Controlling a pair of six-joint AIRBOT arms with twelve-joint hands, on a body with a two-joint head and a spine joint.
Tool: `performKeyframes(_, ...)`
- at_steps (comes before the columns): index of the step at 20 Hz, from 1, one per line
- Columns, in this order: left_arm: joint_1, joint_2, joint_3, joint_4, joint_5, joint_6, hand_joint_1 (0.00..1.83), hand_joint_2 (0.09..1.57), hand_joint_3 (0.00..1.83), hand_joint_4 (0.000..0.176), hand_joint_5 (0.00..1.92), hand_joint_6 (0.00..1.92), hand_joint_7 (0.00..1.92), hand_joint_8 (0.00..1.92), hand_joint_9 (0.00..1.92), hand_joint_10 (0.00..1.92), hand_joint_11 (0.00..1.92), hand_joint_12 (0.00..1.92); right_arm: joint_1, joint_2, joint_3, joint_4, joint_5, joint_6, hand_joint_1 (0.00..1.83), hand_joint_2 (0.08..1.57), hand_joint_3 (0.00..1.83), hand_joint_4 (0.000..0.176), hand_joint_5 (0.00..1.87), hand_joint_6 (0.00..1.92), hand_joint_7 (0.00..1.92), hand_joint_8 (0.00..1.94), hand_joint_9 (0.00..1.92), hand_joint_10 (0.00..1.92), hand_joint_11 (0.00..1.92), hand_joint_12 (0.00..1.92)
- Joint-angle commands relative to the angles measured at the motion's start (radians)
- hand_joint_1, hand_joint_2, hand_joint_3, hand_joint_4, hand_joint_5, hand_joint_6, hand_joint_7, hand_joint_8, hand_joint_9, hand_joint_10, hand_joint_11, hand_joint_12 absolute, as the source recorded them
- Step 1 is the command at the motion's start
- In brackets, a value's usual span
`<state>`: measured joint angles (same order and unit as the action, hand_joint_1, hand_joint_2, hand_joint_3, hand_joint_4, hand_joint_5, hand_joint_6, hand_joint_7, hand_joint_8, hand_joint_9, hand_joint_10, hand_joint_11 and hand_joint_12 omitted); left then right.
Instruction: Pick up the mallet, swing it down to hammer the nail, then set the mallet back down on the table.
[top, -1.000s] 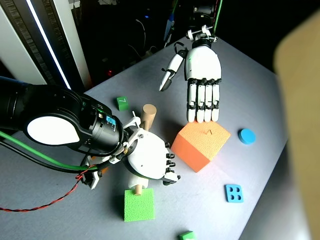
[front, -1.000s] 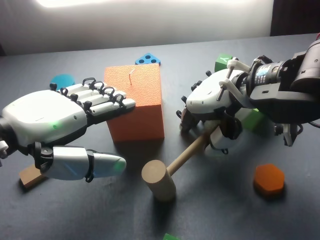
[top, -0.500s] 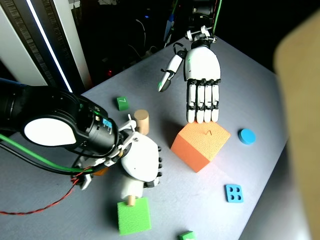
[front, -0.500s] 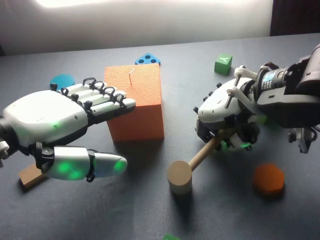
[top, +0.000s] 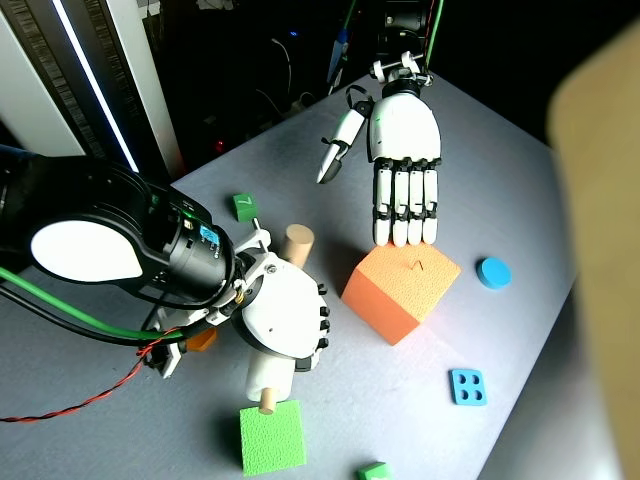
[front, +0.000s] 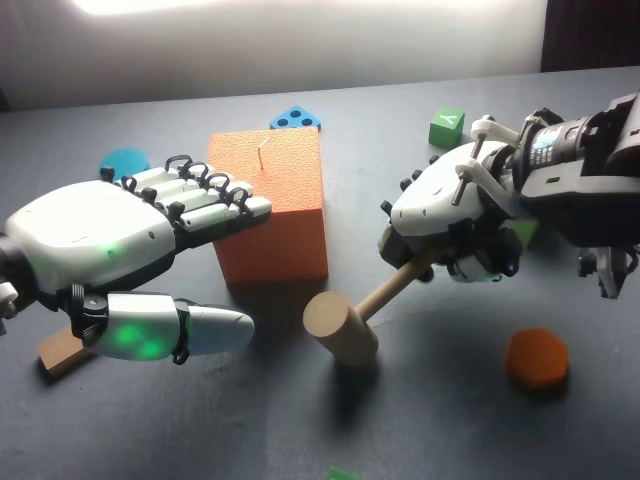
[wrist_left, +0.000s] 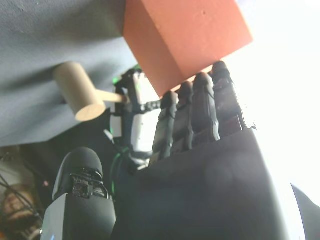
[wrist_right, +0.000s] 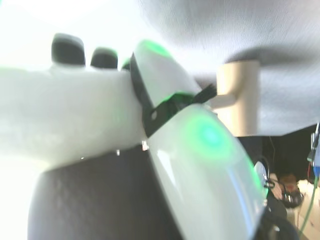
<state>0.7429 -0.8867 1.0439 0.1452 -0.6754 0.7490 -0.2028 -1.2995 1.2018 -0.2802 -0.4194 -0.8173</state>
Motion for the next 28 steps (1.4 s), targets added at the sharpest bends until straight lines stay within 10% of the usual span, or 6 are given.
performKeyframes(1, 0.000, -0.004, -0.002, -0.010, -0.068, -0.004, 0.00, 1.17, 0.00, 0.000, 0.11, 0.01, 0.13, 0.01, 0.11, 0.01, 0.03, 0.11, 0.020, 0.010, -0.009, -0.012, 0.060, 0.003, 1.66, 1.28, 0.00, 0.000, 0.81, 1.92, 0.88, 1.94, 1.10, 1.92, 1.28, 1.92)
performKeyframes(10, -0.001, -0.003, -0.002, -0.010, -0.068, -0.004, 0.00, 1.17, 0.00, 0.000, 0.13, 0.01, 0.14, 0.01, 0.13, 0.01, 0.04, 0.13, 0.077, 0.103, -0.119, -0.012, -0.003, 0.074, 1.56, 1.20, 0.00, 0.000, 0.89, 1.92, 1.39, 1.94, 1.64, 1.92, 1.80, 1.92)
performKeyframes(11, 0.000, -0.003, -0.002, -0.010, -0.068, -0.004, 0.00, 1.16, 0.00, 0.000, 0.12, 0.00, 0.13, 0.00, 0.12, 0.01, 0.02, 0.13, 0.088, 0.123, -0.137, -0.012, -0.006, 0.083, 1.18, 1.27, 0.01, 0.000, 0.71, 1.58, 1.47, 1.94, 1.68, 1.92, 1.82, 1.92)
performKeyframes(14, 0.000, -0.003, -0.002, -0.010, -0.068, -0.004, 0.00, 1.17, 0.00, 0.000, 0.14, 0.00, 0.16, 0.00, 0.15, 0.00, 0.04, 0.17, 0.115, 0.171, -0.174, -0.045, -0.008, 0.122, 1.09, 1.26, 0.00, 0.000, 0.71, 1.41, 1.54, 1.94, 1.70, 1.92, 1.83, 1.92)
performKeyframes(21, 0.001, -0.003, -0.002, -0.009, -0.068, -0.004, 0.00, 1.17, 0.00, 0.000, 0.12, 0.00, 0.14, 0.01, 0.12, 0.01, 0.01, 0.18, 0.184, 0.267, -0.232, -0.436, -0.044, 0.477, 1.07, 1.28, 0.00, 0.000, 0.67, 1.47, 1.52, 1.94, 1.68, 1.92, 1.83, 1.92)
performKeyframes(28, 0.002, -0.003, 0.000, -0.009, -0.068, -0.004, 0.00, 1.17, 0.00, 0.000, 0.12, 0.00, 0.15, 0.00, 0.14, 0.00, 0.00, 0.24, 0.161, 0.269, -0.264, -1.238, -0.094, 1.187, 0.92, 1.30, 0.00, 0.000, 1.11, 1.92, 1.45, 1.94, 1.61, 1.92, 1.78, 1.92)
